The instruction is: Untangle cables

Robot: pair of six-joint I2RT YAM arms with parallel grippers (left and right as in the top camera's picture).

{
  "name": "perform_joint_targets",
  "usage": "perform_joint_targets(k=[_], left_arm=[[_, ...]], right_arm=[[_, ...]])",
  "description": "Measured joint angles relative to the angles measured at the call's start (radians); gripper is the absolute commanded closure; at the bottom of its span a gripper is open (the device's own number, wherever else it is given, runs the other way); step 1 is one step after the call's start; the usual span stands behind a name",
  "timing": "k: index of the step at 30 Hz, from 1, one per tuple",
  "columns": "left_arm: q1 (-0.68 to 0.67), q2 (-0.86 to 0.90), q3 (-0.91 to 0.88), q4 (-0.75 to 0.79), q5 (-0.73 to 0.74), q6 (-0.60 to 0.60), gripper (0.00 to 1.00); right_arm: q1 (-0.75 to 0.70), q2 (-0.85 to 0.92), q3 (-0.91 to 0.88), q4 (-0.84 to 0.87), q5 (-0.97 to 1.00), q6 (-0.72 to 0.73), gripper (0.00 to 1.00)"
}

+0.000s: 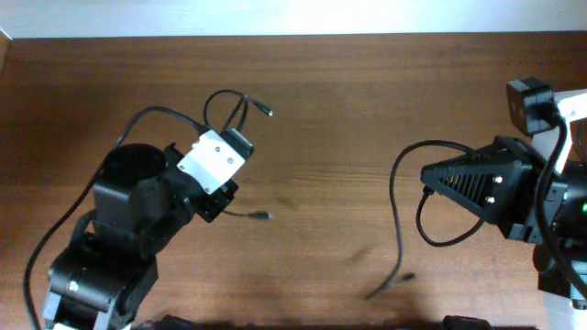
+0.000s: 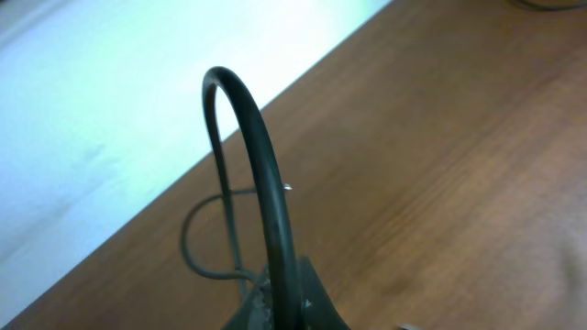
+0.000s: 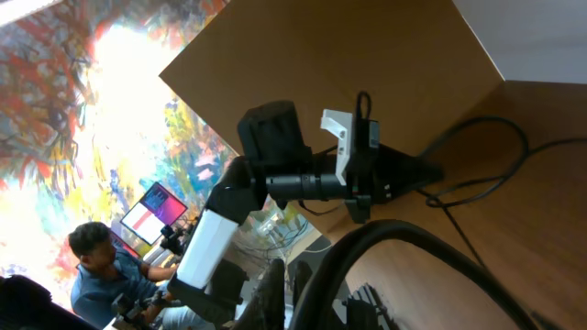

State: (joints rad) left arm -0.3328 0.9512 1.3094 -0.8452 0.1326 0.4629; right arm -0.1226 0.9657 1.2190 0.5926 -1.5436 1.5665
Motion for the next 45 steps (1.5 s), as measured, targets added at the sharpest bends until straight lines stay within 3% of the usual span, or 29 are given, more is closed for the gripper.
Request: perform_joint_targets(k=[2, 4, 7, 13, 15, 17, 21, 22, 23, 24, 25, 27, 29, 30, 32, 35, 38, 41, 43, 45], left_arm=[[0.025, -0.059, 0.0, -0.061, -0.016, 0.0, 1.0], [0.026, -0.066, 0.001, -0.125, -0.018, 0.0, 1.0], [0.027, -0.058, 0.0, -0.14, -0.01, 0.0, 1.0], [0.027, -0.059, 0.0, -0.14, -0.005, 0.0, 1.0], [0.027, -0.059, 0.001, -0.138, -0.002, 0.0, 1.0], [0.026, -0.059, 0.0, -0.142, 0.001, 0.0, 1.0], [0.027, -0.059, -0.001, -0.14, 0.037, 0.0, 1.0], [0.027, -0.059, -0.001, -0.141, 0.039, 0.0, 1.0], [0.027, -0.059, -0.001, -0.14, 0.04, 0.0, 1.0], [0.027, -0.06, -0.001, -0.137, 0.043, 0.0, 1.0], [0.028, -0.059, -0.001, -0.14, 0.043, 0.0, 1.0], [0.028, -0.059, -0.001, -0.139, 0.043, 0.0, 1.0], [0.027, -0.059, -0.001, -0.139, 0.043, 0.0, 1.0], [0.027, -0.059, -0.001, -0.14, 0.043, 0.0, 1.0], [0.027, -0.059, -0.001, -0.143, 0.043, 0.0, 1.0], [0.027, -0.059, -0.001, -0.168, 0.043, 0.0, 1.0], [0.027, -0.059, -0.001, -0.2, 0.043, 0.0, 1.0], [0.027, -0.059, -0.001, -0.209, 0.044, 0.0, 1.0], [0.027, -0.059, -0.001, -0.211, 0.043, 0.0, 1.0], [0.027, -0.059, -0.001, -0.213, 0.043, 0.0, 1.0]], right_arm=[[0.0, 0.038, 0.0, 0.014, -0.003, -0.005, 0.96], [-0.027, 0.185, -0.009, 0.158, -0.008, -0.009, 0.96], [-0.18, 0.388, -0.012, 0.311, -0.01, -0.019, 0.96], [-0.59, 0.393, -0.014, 0.359, 0.0, 0.04, 0.96], [-0.51, 0.384, 0.065, 0.421, -0.001, 0.061, 0.96], [-0.494, 0.379, 0.299, 0.265, 0.063, 0.061, 0.96], [-0.61, 0.376, 0.594, -0.504, 0.315, -0.052, 0.96], [-0.611, 0.381, 0.676, -0.858, 0.383, -0.195, 0.96], [-0.611, 0.378, 0.724, -1.092, 0.428, -0.322, 0.96], [-0.606, 0.378, 0.761, -1.338, 0.529, -0.546, 0.96], [-0.577, 0.38, 0.78, -1.536, 0.662, -0.757, 0.96], [-0.465, 0.381, 0.786, -1.712, 0.906, -1.044, 0.96], [-0.364, 0.381, 0.786, -1.738, 1.126, -1.277, 0.96], [-0.293, 0.381, 0.786, -1.704, 1.245, -1.432, 0.96], [-0.204, 0.4, 0.789, -1.579, 1.413, -1.584, 0.96], [-0.183, 0.55, 0.79, -1.508, 1.82, -1.507, 0.96], [-0.19, 0.776, 0.789, -1.538, 2.056, -1.431, 0.96], [-0.396, 0.84, 0.787, -1.632, 2.06, -1.286, 0.96], [-0.684, 0.864, 0.788, -1.678, 1.819, -1.217, 0.96], [-0.789, 0.914, 0.788, -1.701, 1.627, -1.196, 0.03]])
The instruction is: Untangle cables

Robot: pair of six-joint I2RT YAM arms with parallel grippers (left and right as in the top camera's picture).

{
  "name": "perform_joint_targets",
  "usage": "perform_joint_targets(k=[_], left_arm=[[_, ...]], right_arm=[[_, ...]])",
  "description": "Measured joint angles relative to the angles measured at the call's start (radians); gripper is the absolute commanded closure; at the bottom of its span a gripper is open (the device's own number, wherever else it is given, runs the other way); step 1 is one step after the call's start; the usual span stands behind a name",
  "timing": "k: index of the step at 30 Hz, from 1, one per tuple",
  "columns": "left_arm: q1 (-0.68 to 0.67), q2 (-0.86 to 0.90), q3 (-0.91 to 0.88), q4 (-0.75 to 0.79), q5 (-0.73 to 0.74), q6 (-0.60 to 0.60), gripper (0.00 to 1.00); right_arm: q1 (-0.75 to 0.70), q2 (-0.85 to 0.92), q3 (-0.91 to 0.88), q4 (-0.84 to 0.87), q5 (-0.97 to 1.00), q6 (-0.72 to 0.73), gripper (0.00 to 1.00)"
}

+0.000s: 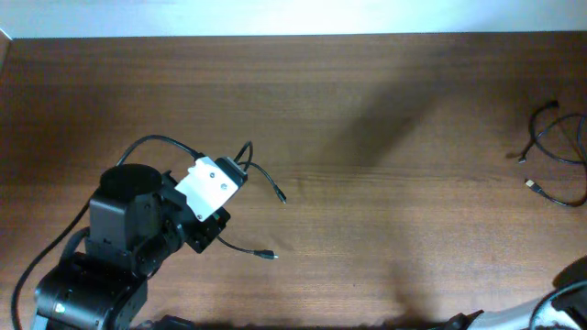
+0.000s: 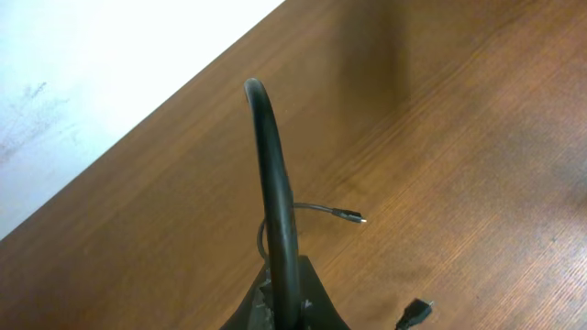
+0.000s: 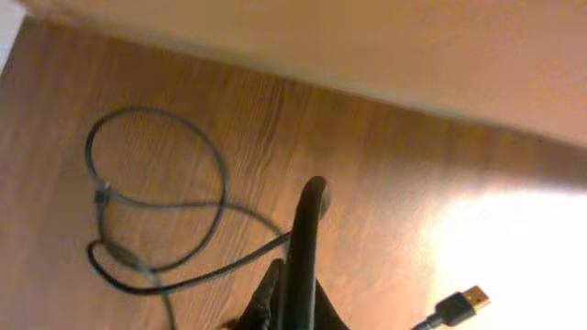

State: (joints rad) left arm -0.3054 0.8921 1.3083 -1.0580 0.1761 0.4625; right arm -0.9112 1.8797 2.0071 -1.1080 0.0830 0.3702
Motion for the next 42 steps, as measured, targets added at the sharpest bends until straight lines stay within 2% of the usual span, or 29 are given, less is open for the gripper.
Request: perform_joint_targets(k=[3, 6, 7, 8, 9, 11, 13, 14, 15, 16, 17, 19, 21, 24, 26, 28, 32, 33, 34, 35, 36, 37, 39, 42], left_arm=[[0.0, 0.0, 0.0, -0.016, 0.0, 0.0, 1.0], [0.0, 0.0, 0.0, -0.038, 0.0, 0.0, 1.0], [0.0, 0.0, 0.0, -0.038, 0.0, 0.0, 0.94], [0.0, 0.0, 0.0, -0.037, 0.0, 0.0, 0.69], [0.0, 0.007, 0.0, -0.008, 0.0, 0.014, 0.72], [0.0, 0.08, 0.002, 0.096, 0.0, 0.025, 0.97], [0.0, 0.274, 0.005, 0.213, 0.013, 0.032, 0.97], [0.0, 0.426, 0.005, 0.296, 0.045, 0.034, 0.83], [0.0, 0.491, -0.004, 0.344, 0.083, 0.029, 0.76], [0.0, 0.509, -0.004, 0.36, 0.153, 0.014, 0.69], [0.0, 0.513, -0.004, 0.358, 0.175, 0.008, 0.68], [0.0, 0.475, 0.0, 0.364, 0.167, -0.003, 0.69], [0.044, 0.288, 0.086, 0.366, -0.05, -0.052, 0.66], [0.195, -0.003, 0.108, 0.323, -0.288, -0.084, 0.65], [0.253, -0.088, 0.11, 0.289, -0.354, -0.093, 0.64], [0.257, -0.108, 0.111, 0.235, -0.369, -0.101, 0.64], [0.258, -0.108, 0.111, 0.225, -0.374, -0.119, 0.62], [0.258, -0.108, 0.111, 0.226, -0.371, -0.119, 0.62], [0.258, -0.107, 0.111, 0.223, -0.367, -0.12, 0.6], [0.258, -0.108, 0.111, 0.224, -0.363, -0.12, 0.59], [0.258, -0.108, 0.111, 0.224, -0.36, -0.122, 0.59], [0.259, -0.108, 0.111, 0.225, -0.356, -0.123, 0.56], [0.259, -0.108, 0.111, 0.224, -0.356, -0.124, 0.55], [0.259, -0.108, 0.111, 0.225, -0.356, -0.124, 0.54]], right_arm=[[0.039, 0.071, -0.001, -0.063, -0.214, -0.008, 0.01], [0.099, 0.072, -0.001, -0.127, -0.468, -0.13, 0.03], [0.181, 0.072, 0.0, -0.166, -0.581, -0.22, 0.02], [0.246, 0.072, 0.0, -0.2, -0.645, -0.303, 0.0], [0.345, 0.072, 0.0, -0.261, -0.701, -0.404, 0.0], [0.524, 0.072, 0.002, -0.352, -0.749, -0.554, 0.05], [0.666, 0.068, 0.003, -0.433, -0.723, -0.624, 0.05], [0.79, 0.02, 0.003, -0.448, -0.665, -0.647, 0.04], [0.85, -0.057, 0.003, -0.451, -0.636, -0.658, 0.03], [0.883, -0.124, 0.002, -0.458, -0.611, -0.663, 0.03], [0.922, -0.177, 0.002, -0.482, -0.583, -0.664, 0.03], [0.994, -0.241, 0.003, -0.503, -0.546, -0.665, 0.03], [1.051, -0.241, 0.003, -0.554, -0.521, -0.672, 0.03], [1.318, -0.243, 0.003, -0.571, -0.43, -0.694, 0.01], [1.502, -0.245, -0.017, -0.558, -0.37, -0.75, 0.01], [1.617, -0.233, -0.135, -0.503, -0.352, -0.822, 0.01], [1.758, -0.164, -0.543, -0.051, -0.351, -0.851, 0.03], [1.767, -0.169, -0.571, 0.023, -0.361, -0.853, 0.03], [1.795, -0.171, -0.618, 0.172, -0.38, -0.854, 0.0], [1.812, -0.171, -0.631, 0.22, -0.393, -0.853, 0.0], [1.824, -0.17, -0.657, 0.328, -0.41, -0.854, 0.03], [1.833, -0.156, -0.686, 0.449, -0.426, -0.855, 0.19], [1.837, -0.114, -0.693, 0.501, -0.436, -0.849, 0.18], [1.838, 0.116, -0.7, 0.579, -0.478, -0.787, 0.14]])
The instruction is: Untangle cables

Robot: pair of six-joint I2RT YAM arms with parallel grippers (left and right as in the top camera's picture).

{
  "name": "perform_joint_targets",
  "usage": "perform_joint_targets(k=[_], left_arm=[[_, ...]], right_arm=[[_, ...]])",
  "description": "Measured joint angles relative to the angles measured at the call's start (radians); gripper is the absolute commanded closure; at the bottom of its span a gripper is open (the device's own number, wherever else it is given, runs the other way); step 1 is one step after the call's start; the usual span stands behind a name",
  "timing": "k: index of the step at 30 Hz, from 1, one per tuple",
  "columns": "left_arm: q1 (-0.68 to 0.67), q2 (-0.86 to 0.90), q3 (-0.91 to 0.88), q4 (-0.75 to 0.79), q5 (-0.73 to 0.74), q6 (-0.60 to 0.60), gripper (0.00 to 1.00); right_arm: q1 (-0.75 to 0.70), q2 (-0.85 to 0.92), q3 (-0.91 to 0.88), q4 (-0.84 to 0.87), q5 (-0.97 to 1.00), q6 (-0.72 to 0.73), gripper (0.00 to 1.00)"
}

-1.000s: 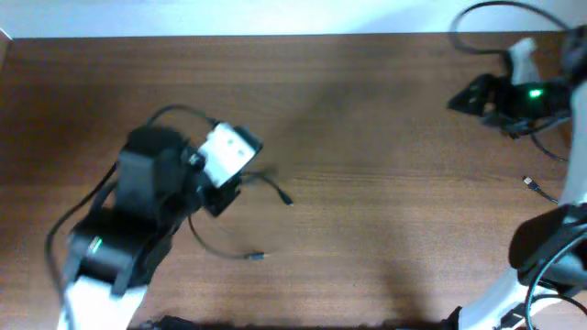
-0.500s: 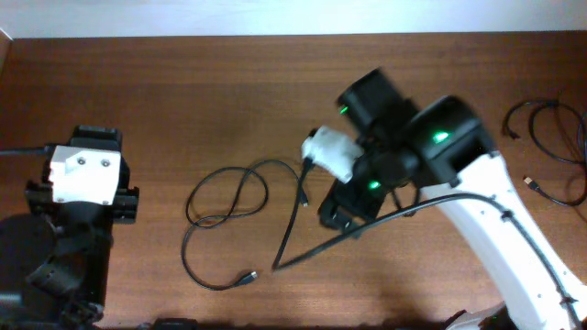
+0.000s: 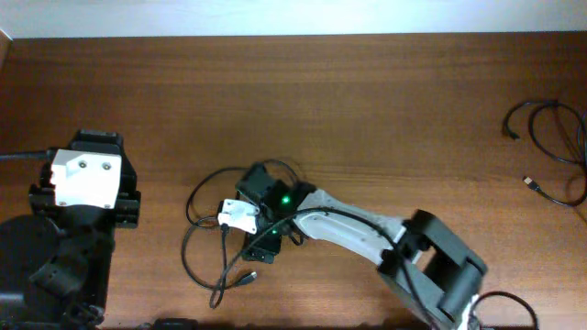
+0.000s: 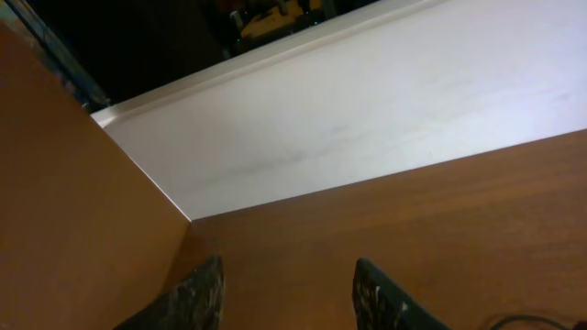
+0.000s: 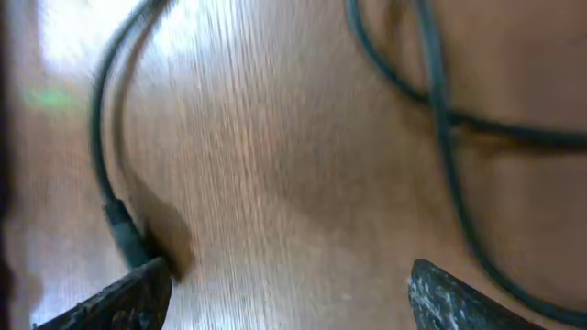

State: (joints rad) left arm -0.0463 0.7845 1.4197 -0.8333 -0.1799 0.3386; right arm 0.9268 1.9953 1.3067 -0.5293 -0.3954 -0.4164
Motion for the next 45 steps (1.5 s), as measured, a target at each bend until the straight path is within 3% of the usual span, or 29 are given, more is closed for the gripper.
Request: perform_joint_targets(k=[3, 5, 7, 11, 14, 17, 21, 22, 23, 24, 28, 32, 34, 36, 38, 40, 43, 45], left_arm=[[0.0, 0.0, 0.0, -0.001, 0.0, 0.0, 0.54], [0.0, 0.0, 0.0, -0.002, 0.0, 0.0, 0.54], [0.0, 0.0, 0.0, -0.001, 0.018, 0.0, 0.54], [0.0, 0.0, 0.0, -0.002, 0.034, 0.0, 0.55], [0.0, 0.0, 0.0, -0.002, 0.034, 0.0, 0.55], [0.0, 0.0, 0.0, -0.002, 0.034, 0.0, 0.55], [0.0, 0.0, 0.0, -0.002, 0.034, 0.0, 0.55], [0.0, 0.0, 0.0, -0.002, 0.037, 0.0, 0.55], [0.0, 0.0, 0.0, -0.002, 0.053, 0.0, 0.55], [0.0, 0.0, 0.0, -0.002, 0.061, 0.0, 0.55], [0.0, 0.0, 0.0, -0.008, 0.069, 0.0, 0.55], [0.0, 0.0, 0.0, -0.016, 0.072, 0.0, 0.55], [0.0, 0.001, 0.0, -0.02, 0.076, 0.0, 0.55], [0.0, 0.001, 0.0, -0.034, 0.079, 0.0, 0.58], [0.0, 0.002, 0.0, -0.053, 0.155, -0.003, 0.61], [0.0, 0.003, 0.0, -0.108, 0.255, -0.003, 0.7], [0.0, 0.049, 0.0, -0.167, 0.47, -0.003, 0.83], [0.001, 0.145, 0.003, -0.266, 0.614, 0.066, 0.87]], right_arm=[[0.0, 0.044, -0.006, 0.09, -0.03, -0.006, 0.16], [0.0, 0.045, -0.008, 0.15, -0.035, -0.004, 0.04], [0.0, 0.047, -0.01, 0.218, -0.058, 0.028, 0.02], [0.001, 0.048, -0.01, 0.282, -0.362, 0.054, 0.01], [0.004, 0.048, -0.01, 0.292, -0.208, 0.03, 0.01], [0.003, 0.048, -0.01, 0.292, 0.007, -0.114, 0.0], [0.003, 0.085, -0.01, 0.299, 0.059, -0.15, 0.22], [0.003, 0.103, -0.01, 0.301, 0.06, -0.154, 0.44], [0.003, 0.109, -0.01, 0.309, 0.057, -0.159, 0.8], [0.003, 0.11, -0.01, 0.311, 0.058, -0.162, 0.96], [0.003, 0.11, -0.01, 0.299, 0.036, -0.151, 0.96], [0.003, 0.035, -0.013, 0.243, 0.02, -0.038, 0.96], [-0.002, -0.227, -0.016, 0.232, 0.056, -0.021, 0.96], [-0.051, -0.489, -0.013, 0.245, 0.256, 0.083, 0.96], [-0.148, -0.659, -0.01, 0.147, 0.392, 0.126, 0.96], [-0.179, -0.768, -0.009, 0.13, 0.481, 0.129, 0.96], [-0.179, -0.779, -0.009, 0.08, 0.459, 0.171, 0.96], [-0.179, -0.779, -0.009, 0.037, 0.414, 0.18, 0.96]])
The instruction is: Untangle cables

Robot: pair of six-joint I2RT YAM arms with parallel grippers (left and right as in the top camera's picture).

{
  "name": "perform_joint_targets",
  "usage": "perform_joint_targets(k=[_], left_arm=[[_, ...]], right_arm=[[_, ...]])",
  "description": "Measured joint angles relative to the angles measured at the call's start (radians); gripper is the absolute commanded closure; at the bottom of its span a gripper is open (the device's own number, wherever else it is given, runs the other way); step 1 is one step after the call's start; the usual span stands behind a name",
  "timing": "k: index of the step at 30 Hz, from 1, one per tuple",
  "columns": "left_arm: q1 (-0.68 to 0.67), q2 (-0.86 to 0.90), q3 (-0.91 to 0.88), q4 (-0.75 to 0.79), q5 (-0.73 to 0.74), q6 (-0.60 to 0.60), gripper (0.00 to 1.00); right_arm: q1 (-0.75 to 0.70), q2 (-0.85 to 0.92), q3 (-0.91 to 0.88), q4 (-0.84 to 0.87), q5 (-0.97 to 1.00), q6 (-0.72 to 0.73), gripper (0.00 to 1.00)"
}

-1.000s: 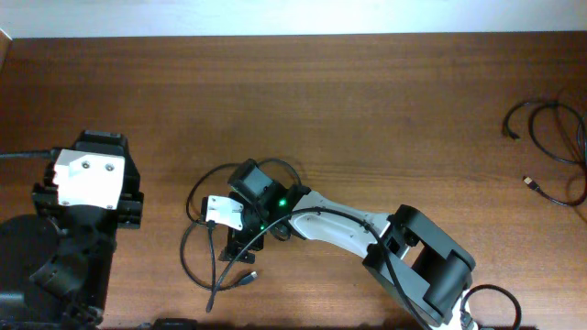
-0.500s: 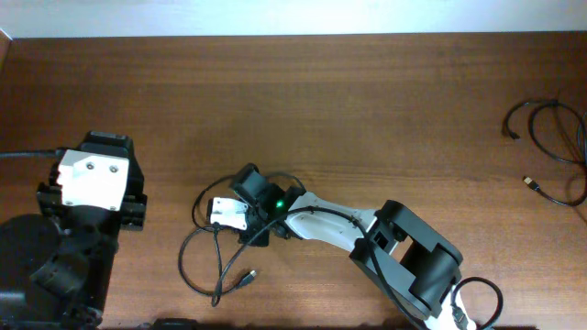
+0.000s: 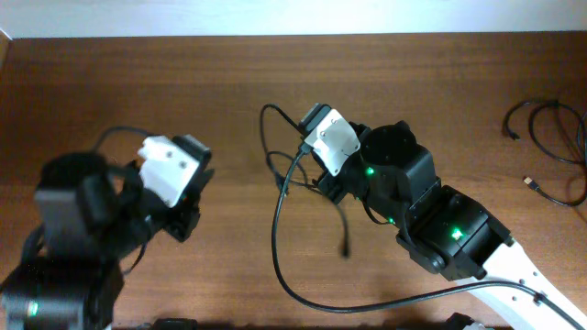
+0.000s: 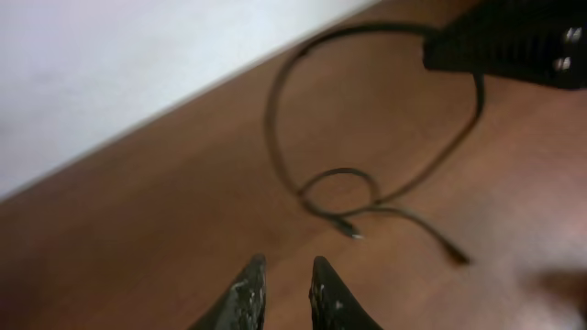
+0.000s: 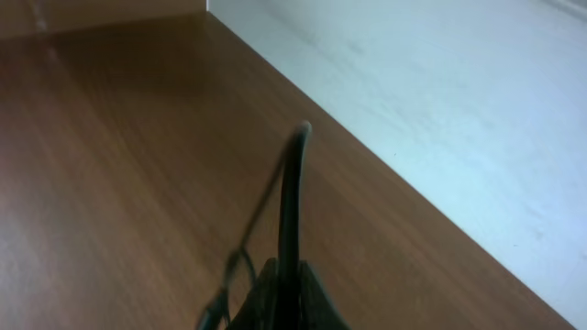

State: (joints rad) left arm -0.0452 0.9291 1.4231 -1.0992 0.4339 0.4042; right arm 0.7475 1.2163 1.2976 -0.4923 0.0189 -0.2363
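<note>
A long black cable (image 3: 275, 220) loops from the table's middle down toward the near edge. My right gripper (image 5: 287, 266) is shut on the cable (image 5: 290, 197), which rises straight out of its jaws. Overhead, that gripper (image 3: 307, 147) sits at the table's centre, and a loose cable end (image 3: 347, 249) hangs below it. My left gripper (image 4: 284, 275) hovers over bare wood, open by a narrow gap and holding nothing. It faces the cable's small loop (image 4: 339, 188) and wide arc (image 4: 275, 119). Overhead, the left gripper (image 3: 202, 165) is left of the cable.
A second black cable (image 3: 550, 128) lies coiled at the far right edge, one plug (image 3: 532, 183) pointing inward. A white wall (image 5: 440, 92) borders the table's back edge. The right arm's body (image 3: 440, 229) covers the table's lower right.
My right gripper was open over the cable pile at centre-left; it is now shut on a cable, at the centre. The left gripper has come in from the far left, with its jaws narrower.
At first each gripper was shut on a cable, left and right of the table. Then one cable lay at the far right while my left still held its own. Later that cable lay loose at centre-left with both grippers open. Now my right gripper holds it.
</note>
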Motion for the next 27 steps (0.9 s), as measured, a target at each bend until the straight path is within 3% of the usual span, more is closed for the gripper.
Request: perform_joint_targets(k=[4, 5, 6, 7, 8, 10, 12, 15, 17, 18, 19, 24, 26, 27], left_arm=[[0.002, 0.128, -0.002, -0.159, 0.162, 0.154, 0.85], [0.002, 0.129, -0.002, -0.162, 0.176, 0.172, 0.85], [0.002, 0.129, -0.002, -0.172, 0.188, 0.191, 0.85], [0.002, 0.129, -0.002, -0.175, 0.191, 0.198, 0.85], [0.002, 0.13, -0.002, -0.175, 0.192, 0.199, 0.85], [0.002, 0.131, -0.002, -0.193, 0.196, 0.203, 0.85], [0.002, 0.131, -0.002, -0.201, 0.197, 0.203, 0.86], [0.002, 0.131, -0.002, -0.226, 0.198, 0.205, 0.86], [0.002, 0.131, -0.002, -0.271, 0.199, 0.206, 0.86], [0.001, 0.132, -0.002, -0.274, 0.199, 0.206, 0.86], [0.002, 0.131, -0.002, -0.274, 0.199, 0.206, 0.86], [0.002, 0.132, -0.002, -0.274, 0.198, 0.206, 0.86], [0.002, 0.132, -0.002, -0.274, 0.187, 0.206, 0.87], [0.002, 0.132, -0.002, -0.274, 0.183, 0.206, 0.91]], right_arm=[[0.001, -0.005, 0.0, 0.018, 0.086, 0.001, 0.96], [0.001, -0.02, 0.0, 0.029, 0.213, 0.002, 0.96], [-0.012, -0.064, -0.006, 0.095, 0.511, 0.0, 0.96], [-0.037, -0.08, -0.005, 0.128, 0.655, 0.0, 0.96], [-0.127, -0.082, -0.008, 0.208, 0.756, 0.0, 0.96], [-0.478, -0.075, -0.008, 0.278, 0.859, 0.0, 0.96], [-0.847, -0.041, -0.005, 0.276, 0.703, 0.012, 0.96], [-1.302, 0.11, 0.002, 0.206, 0.205, 0.329, 0.96], [-1.514, 0.36, 0.003, 0.121, -0.167, 0.506, 0.96], [-1.564, 0.448, 0.003, 0.09, -0.283, 0.537, 0.32], [-1.611, 0.565, 0.002, 0.074, -0.446, 0.565, 0.01], [-1.618, 0.586, 0.026, 0.072, -0.686, 0.581, 0.01], [-1.587, 0.5, 0.127, 0.023, -0.701, 0.584, 0.01], [-1.499, 0.385, 0.234, -0.011, -0.738, 0.574, 0.01]])
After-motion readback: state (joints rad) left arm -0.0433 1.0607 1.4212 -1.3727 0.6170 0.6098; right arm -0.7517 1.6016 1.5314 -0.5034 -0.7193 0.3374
